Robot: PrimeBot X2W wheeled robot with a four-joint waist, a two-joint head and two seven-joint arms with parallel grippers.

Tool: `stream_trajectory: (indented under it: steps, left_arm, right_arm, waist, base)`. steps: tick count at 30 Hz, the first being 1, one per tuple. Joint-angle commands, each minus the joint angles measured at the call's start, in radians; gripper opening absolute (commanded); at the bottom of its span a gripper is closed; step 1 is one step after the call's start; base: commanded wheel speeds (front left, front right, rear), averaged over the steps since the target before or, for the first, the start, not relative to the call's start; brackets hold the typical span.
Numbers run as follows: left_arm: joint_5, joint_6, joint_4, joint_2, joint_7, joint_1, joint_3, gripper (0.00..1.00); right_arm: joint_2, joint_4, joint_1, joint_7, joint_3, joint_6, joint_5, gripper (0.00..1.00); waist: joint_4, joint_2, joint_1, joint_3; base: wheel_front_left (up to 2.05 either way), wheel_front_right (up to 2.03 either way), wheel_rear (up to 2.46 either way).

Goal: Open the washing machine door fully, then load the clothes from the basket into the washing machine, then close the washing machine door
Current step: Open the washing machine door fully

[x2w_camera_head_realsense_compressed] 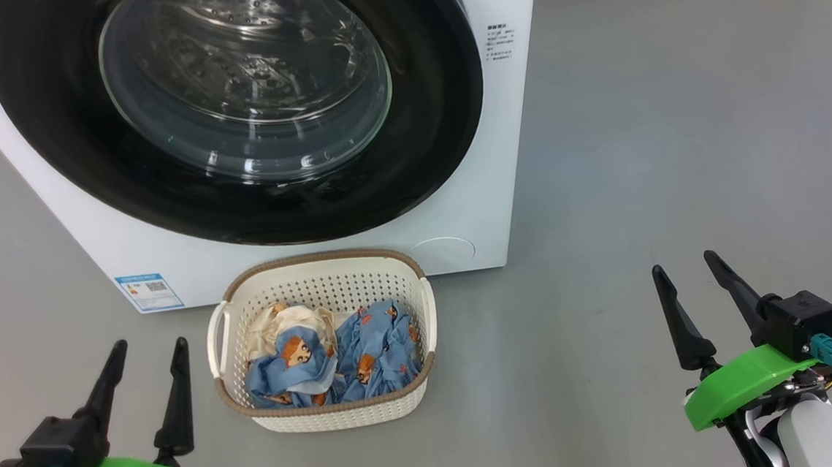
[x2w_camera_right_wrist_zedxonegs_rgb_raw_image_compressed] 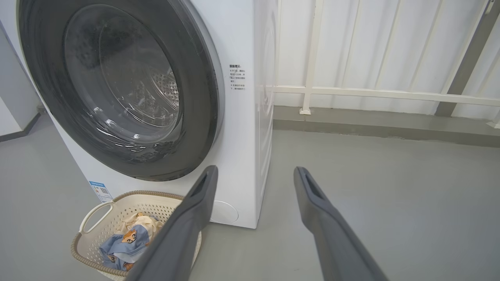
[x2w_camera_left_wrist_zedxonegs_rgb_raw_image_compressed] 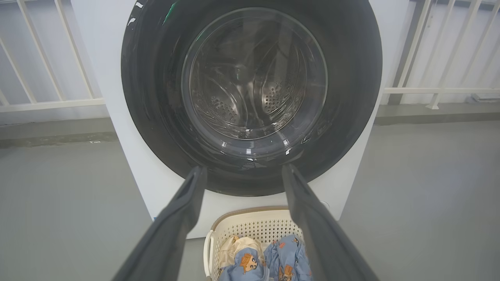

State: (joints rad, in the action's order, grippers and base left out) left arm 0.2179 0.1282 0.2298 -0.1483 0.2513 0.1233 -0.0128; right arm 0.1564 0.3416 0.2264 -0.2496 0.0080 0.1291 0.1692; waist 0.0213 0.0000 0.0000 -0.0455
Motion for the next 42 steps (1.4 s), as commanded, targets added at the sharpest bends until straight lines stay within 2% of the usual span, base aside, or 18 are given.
stream_trajectory:
  steps: [1, 12, 24, 32, 42]
  left_arm:
    - [-0.004, 0.003, -0.033, -0.021, 0.010, 0.024, 0.035, 1.00]
    - [-0.012, 0.003, -0.051, -0.011, 0.010, 0.015, 0.031, 1.00]
    - [-0.012, 0.003, -0.066, 0.013, 0.010, 0.007, 0.030, 1.00]
    - [-0.001, 0.003, -0.059, 0.012, 0.010, 0.023, 0.014, 1.00]
    - [0.003, 0.003, -0.059, 0.013, 0.010, 0.063, -0.004, 1.00]
  right_arm:
    - [0.001, -0.027, 0.033, -0.012, 0.017, 0.002, -0.001, 1.00]
    - [-0.006, -0.018, 0.053, -0.012, -0.004, 0.002, 0.007, 1.00]
    - [0.008, -0.032, 0.188, -0.012, -0.037, 0.002, 0.069, 1.00]
    - [0.018, -0.035, 0.335, -0.012, -0.099, 0.002, 0.201, 1.00]
    - [-0.044, 0.030, 0.475, 0.044, -0.250, 0.002, 0.540, 1.00]
  waist:
    - [0.001, 0.0000, 0.0000, -0.002]
    - [0.009, 0.0000, 0.0000, -0.014]
    - [0.034, 0.0000, 0.0000, -0.053]
    - [0.064, 0.0000, 0.0000, -0.092]
    - [0.097, 0.0000, 0.0000, -0.146]
  base:
    - [0.00, 0.00, 0.00]
    - [0.00, 0.00, 0.00]
    - [0.00, 0.00, 0.00]
    - [0.00, 0.00, 0.00]
    - [0.00, 0.00, 0.00]
